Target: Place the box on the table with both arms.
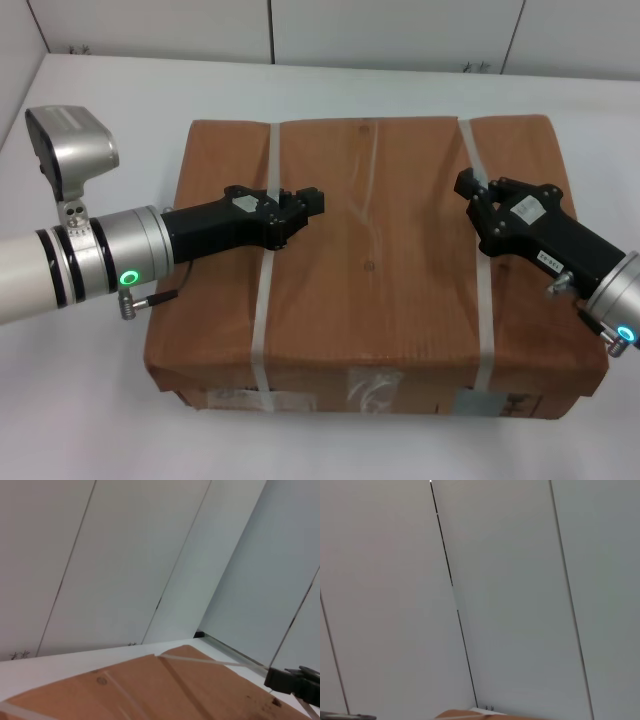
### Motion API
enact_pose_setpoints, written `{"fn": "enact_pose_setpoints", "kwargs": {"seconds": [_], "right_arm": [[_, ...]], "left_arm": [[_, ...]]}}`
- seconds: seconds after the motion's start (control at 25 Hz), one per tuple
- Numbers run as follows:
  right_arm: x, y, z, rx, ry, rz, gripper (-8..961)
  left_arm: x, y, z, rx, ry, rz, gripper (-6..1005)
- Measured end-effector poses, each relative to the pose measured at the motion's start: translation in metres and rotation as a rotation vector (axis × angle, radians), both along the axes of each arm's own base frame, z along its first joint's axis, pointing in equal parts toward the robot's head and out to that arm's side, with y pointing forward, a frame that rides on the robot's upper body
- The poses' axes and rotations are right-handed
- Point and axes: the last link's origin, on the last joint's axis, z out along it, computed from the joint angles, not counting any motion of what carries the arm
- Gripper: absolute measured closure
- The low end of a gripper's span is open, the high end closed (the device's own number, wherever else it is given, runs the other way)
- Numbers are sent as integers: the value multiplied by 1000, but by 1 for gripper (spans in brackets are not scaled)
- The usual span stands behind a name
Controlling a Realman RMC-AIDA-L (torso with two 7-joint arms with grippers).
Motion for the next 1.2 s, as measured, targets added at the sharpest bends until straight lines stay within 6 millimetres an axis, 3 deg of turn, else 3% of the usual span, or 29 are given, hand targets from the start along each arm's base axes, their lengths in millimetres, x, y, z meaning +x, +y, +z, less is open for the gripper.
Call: {"fn": "enact_pose_setpoints", "kwargs": {"seconds": [0.84, 1.2], "right_arm": [[-8, 6, -2, -11, -6, 27, 912], [-6, 19, -19, -60, -95, -57, 910]], "left_arm": [[-4, 5, 9, 30, 5, 12, 923], [-11, 12, -11, 72, 121, 61, 924]]}}
